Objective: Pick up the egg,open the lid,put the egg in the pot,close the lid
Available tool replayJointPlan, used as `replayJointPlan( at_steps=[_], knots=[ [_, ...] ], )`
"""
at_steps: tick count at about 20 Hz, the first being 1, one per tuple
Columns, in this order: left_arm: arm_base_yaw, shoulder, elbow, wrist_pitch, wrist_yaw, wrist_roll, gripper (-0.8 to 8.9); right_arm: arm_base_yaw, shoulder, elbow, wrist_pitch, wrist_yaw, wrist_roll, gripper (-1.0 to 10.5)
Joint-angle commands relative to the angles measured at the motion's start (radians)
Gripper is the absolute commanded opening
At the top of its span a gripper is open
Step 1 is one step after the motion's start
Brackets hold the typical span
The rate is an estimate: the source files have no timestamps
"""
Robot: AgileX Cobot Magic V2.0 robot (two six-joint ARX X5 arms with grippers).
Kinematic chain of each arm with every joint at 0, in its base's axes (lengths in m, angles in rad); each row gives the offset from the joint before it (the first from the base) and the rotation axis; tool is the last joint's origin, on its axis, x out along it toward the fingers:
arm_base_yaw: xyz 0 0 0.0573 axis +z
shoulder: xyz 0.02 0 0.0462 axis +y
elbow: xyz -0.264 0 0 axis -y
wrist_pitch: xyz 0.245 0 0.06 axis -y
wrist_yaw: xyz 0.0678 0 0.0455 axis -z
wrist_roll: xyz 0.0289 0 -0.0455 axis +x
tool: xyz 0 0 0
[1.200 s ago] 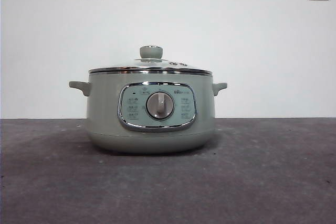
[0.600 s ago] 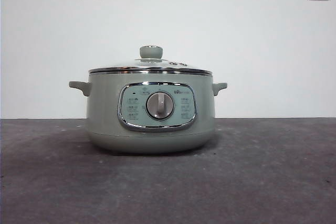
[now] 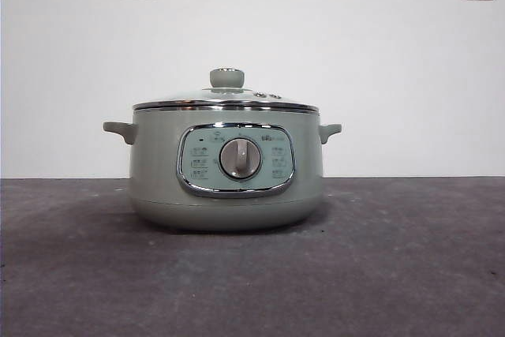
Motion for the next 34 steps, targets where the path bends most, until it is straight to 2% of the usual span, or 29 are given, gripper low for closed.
replayJointPlan(
  at_steps=[1, 6, 8, 10, 14, 16, 18, 20, 21, 25, 30, 34],
  knots=[
    [-0.004, 0.000, -0.003, 0.004, -0.003, -0.002, -0.03, 0.002, 0.000, -0.008, 0.003, 0.005, 0.012, 0.0],
    [-0.004, 0.009, -0.003, 0.004, -0.002, -0.002, -0.04, 0.002, 0.000, -0.008, 0.002, 0.005, 0.012, 0.0],
    [-0.003, 0.018, -0.002, 0.004, -0.030, 0.079, -0.03, 0.002, 0.000, -0.008, 0.000, 0.005, 0.012, 0.0],
    [0.005, 0.019, -0.002, 0.015, -0.067, 0.081, -0.03, 0.002, 0.000, -0.008, 0.000, 0.005, 0.011, 0.0],
    [0.032, -0.003, -0.003, 0.168, -0.083, 0.184, -0.03, 0.002, 0.000, -0.008, 0.000, 0.005, 0.012, 0.0],
    [0.106, -0.041, -0.011, 0.280, -0.070, 0.261, -0.03, 0.002, 0.000, -0.008, 0.000, 0.005, 0.012, 0.0],
    [0.220, -0.106, -0.076, 0.423, 0.023, 0.333, -0.03, 0.002, 0.000, -0.008, 0.000, 0.005, 0.012, 0.0],
    [0.335, -0.214, -0.228, 0.591, 0.130, 0.347, -0.03, 0.002, 0.000, -0.008, 0.000, 0.005, 0.012, 0.0],
    [0.383, -0.279, -0.328, 0.670, 0.135, 0.347, -0.03, 0.002, 0.000, -0.008, 0.000, 0.005, 0.012, 0.0],
    [0.513, -0.534, -0.764, 0.950, 0.056, 0.330, -0.04, 0.002, 0.000, -0.008, 0.000, 0.005, 0.012, 0.0],
    [0.581, -0.792, -1.220, 1.119, 0.045, 0.251, -0.03, 0.002, 0.000, -0.008, 0.000, 0.005, 0.012, 0.0],
    [0.596, -0.939, -1.480, 1.206, 0.031, 0.130, -0.03, 0.002, 0.000, -0.008, 0.000, 0.005, 0.012, 0.0]
  ],
)
